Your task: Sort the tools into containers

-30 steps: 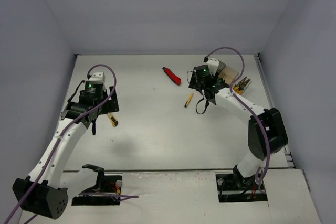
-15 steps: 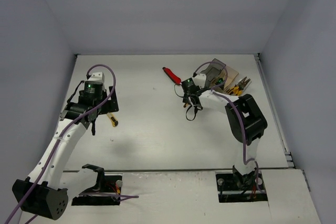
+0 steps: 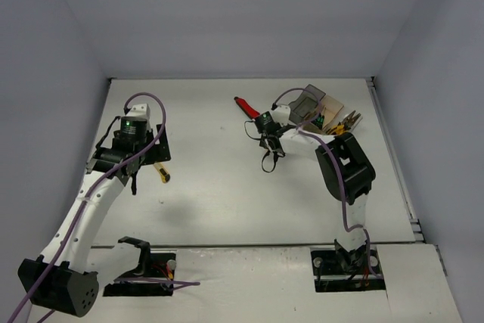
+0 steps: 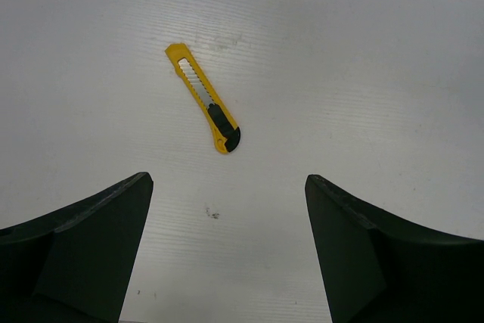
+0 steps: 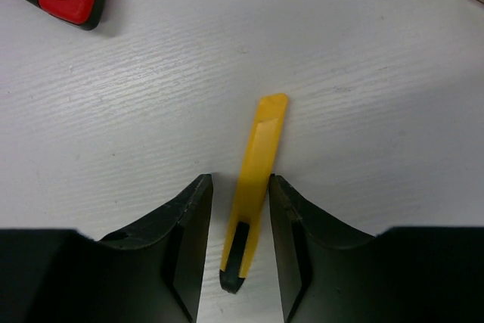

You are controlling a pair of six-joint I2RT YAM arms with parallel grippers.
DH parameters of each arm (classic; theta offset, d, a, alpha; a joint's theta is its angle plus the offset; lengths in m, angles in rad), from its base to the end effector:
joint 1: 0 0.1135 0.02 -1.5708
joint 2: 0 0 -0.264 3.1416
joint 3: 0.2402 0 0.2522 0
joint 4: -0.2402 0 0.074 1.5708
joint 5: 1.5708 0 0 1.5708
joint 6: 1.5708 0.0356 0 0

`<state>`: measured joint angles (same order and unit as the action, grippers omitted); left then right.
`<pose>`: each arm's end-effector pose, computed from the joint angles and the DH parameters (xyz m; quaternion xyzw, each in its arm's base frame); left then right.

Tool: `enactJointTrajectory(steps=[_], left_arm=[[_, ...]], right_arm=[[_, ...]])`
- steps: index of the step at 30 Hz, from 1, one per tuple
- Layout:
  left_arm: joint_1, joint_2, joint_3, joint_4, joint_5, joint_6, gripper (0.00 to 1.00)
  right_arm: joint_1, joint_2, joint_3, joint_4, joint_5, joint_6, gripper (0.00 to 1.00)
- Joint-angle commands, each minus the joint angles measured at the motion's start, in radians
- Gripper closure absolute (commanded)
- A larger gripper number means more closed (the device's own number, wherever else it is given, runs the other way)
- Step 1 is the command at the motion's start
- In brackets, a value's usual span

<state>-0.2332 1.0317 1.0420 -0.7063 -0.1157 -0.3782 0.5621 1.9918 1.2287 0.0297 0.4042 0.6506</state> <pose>0.2079 -0.0452 0.3325 -0.0899 0.9002 -0.0773 0.4190 0.3676 0.2150 0.1571 0.1211 0.8905 0.0763 0.4318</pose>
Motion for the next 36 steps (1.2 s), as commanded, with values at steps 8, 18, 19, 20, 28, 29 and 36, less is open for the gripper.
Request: enactJointTrajectory(steps=[8,18,19,20,28,29,36], left_arm=[[0.009,0.006,0.016,0.034,0.007,0.01,0.21],[0.018,0.016,0.016,0.033,-0.004,0.009,0.21],[0.02,0.019,0.016,0.033,-0.004,0.008,0.21],[0.022,0.021,0.016,0.033,-0.004,0.007,0.21],[0.032,0.046,0.015,0.022,-0.026,-0.001,0.21],[0.033,0.049,0.015,0.021,-0.031,-0.001,0.21],[0.037,0.081,0.016,0.0,-0.076,-0.048,0.21]], right_arm=[[0.0,-0.029,0.057,-0.011,0.024,-0.04,0.96],[-0.177,-0.162,0.217,-0.011,-0.012,-0.115,0.99],[-0.195,-0.156,0.241,-0.011,-0.016,-0.113,0.98],[-0.218,-0.146,0.262,-0.011,-0.017,-0.112,0.98],[-0.377,0.045,0.436,-0.01,-0.122,-0.092,0.95],[-0.385,0.073,0.451,-0.01,-0.133,-0.09,0.93],[-0.399,0.157,0.498,-0.01,-0.179,-0.097,0.76]])
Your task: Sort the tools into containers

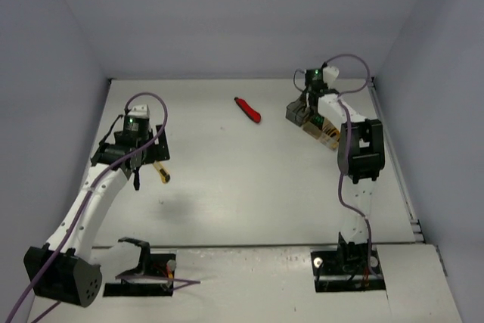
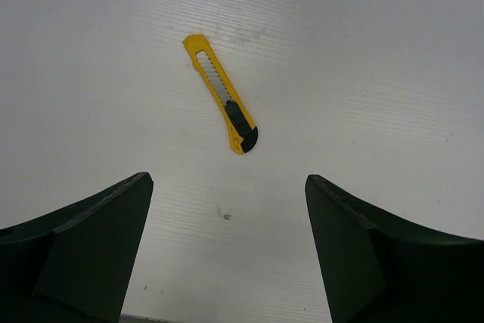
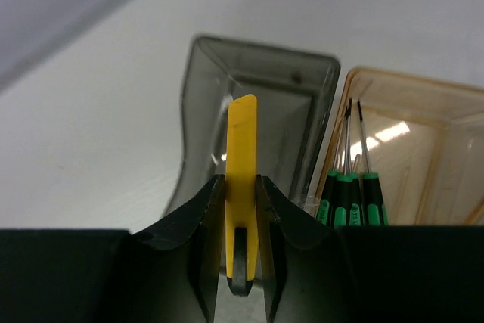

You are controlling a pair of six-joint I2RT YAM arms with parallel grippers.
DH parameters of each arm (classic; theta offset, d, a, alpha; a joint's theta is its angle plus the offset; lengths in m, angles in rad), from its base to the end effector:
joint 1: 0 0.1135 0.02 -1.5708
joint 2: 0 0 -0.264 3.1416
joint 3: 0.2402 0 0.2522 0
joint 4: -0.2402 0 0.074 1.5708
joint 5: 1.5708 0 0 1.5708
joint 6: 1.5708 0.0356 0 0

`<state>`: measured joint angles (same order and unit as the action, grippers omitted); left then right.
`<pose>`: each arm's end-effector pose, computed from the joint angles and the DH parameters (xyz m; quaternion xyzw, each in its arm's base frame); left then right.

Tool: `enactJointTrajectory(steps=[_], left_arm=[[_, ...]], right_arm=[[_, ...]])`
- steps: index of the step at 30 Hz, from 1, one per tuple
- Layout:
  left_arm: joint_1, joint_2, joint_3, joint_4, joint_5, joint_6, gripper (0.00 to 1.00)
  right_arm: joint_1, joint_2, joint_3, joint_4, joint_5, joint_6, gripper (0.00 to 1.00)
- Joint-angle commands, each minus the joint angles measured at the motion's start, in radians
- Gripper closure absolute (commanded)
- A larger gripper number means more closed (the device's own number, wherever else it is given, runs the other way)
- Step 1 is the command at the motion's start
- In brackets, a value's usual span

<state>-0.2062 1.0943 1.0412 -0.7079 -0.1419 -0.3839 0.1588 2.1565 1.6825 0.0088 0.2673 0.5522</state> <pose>0.2221 -0.0413 0.3197 -0.1092 0.9107 -0.0519 0.3949 0.5032 0.0711 0.2265 0.2335 0.8135 0.0748 0.5273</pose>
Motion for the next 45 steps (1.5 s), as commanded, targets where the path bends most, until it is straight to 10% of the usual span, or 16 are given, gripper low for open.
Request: enactJointTrajectory(steps=[1,31,45], left_arm=[[0.01,0.022,0.017,-0.002,-0.053,-0.052,0.2],[0.024,0.453,0.018,0.089,-0.123,-0.403,0.2],[0.062,0.583,-0.034,0.259,-0.016,-0.385,0.36]], right_arm=[[0.005,-0.008,0.044,0.011,-0.048,0.0,0.73],[0.051,-1.044,-0.848,0.039,-0.456,-0.145,0.56],[0.051,-1.137,-0.968,0.041,-0.515,-0.155,0.55]])
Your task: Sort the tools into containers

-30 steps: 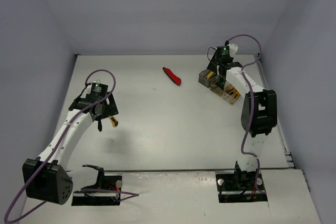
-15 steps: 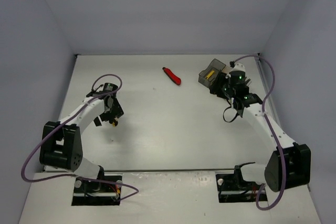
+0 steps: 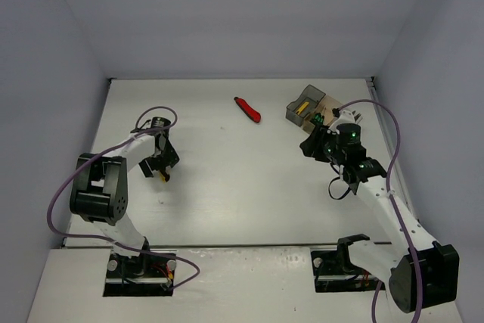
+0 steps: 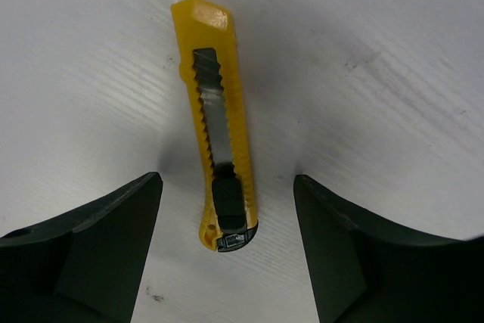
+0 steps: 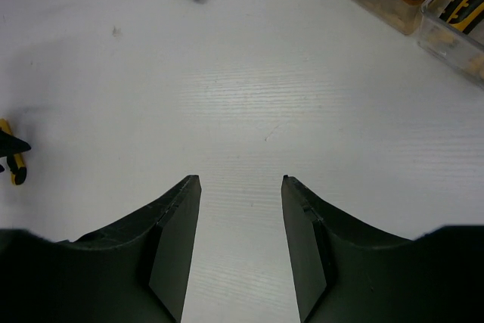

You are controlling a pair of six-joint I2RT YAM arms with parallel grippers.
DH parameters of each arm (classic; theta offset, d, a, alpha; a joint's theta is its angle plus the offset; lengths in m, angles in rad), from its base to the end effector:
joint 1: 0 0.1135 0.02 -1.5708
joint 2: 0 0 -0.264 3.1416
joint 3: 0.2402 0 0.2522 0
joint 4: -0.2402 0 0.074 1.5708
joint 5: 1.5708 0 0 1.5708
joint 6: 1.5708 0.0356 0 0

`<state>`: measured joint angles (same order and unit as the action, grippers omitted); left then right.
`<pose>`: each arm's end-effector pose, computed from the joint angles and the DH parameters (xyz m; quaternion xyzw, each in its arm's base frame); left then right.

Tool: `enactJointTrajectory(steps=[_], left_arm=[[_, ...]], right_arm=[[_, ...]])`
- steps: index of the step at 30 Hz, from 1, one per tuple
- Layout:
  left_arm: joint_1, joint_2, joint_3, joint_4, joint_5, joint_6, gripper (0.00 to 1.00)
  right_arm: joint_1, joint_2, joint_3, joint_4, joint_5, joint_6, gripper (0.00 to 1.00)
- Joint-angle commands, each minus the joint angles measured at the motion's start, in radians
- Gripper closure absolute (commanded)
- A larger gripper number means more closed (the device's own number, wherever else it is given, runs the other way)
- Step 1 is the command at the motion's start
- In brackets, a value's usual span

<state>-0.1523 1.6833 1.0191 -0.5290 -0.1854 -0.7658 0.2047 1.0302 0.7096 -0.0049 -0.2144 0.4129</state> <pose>0.3170 -0.0420 0.1708 -0.3119 0.9271 -0.0013 0.2078 0.2321 0.0559 0.2848 0.0219 0.8098 0.2590 0.5260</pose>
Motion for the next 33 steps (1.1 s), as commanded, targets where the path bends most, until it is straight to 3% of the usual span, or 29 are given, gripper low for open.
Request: enactJointTrajectory(steps=[1,4,13,17,21,33], left_arm=[[0.008,0.001,-0.015,0.092,0.035,-0.003,0.39],[0.008,0.01,-0.028,0.112,0.037,-0.008,0.48],[0.006,-0.007,-0.082,0.177,0.111,-0.038,0.99],[-0.012,-0.042,-0.1,0.222,0.185,-0.026,1.0],[-0.123,-0.137,-0.119,0.271,0.221,0.002,1.0],[-0.393,-0.405,-0.154,0.417,0.307,0.093,1.0]], right_arm=[[0.005,-0.013,0.004,0.054,-0.034,-0.015,0.55],[0.004,-0.023,0.0,0.054,-0.032,-0.011,0.55],[0.023,-0.019,0.005,0.057,-0.078,0.002,0.55],[0.061,-0.001,0.014,0.085,-0.129,0.012,0.55],[0.151,0.027,0.018,0.166,-0.193,0.051,0.53],[0.315,0.155,0.038,0.411,-0.163,0.178,0.47]])
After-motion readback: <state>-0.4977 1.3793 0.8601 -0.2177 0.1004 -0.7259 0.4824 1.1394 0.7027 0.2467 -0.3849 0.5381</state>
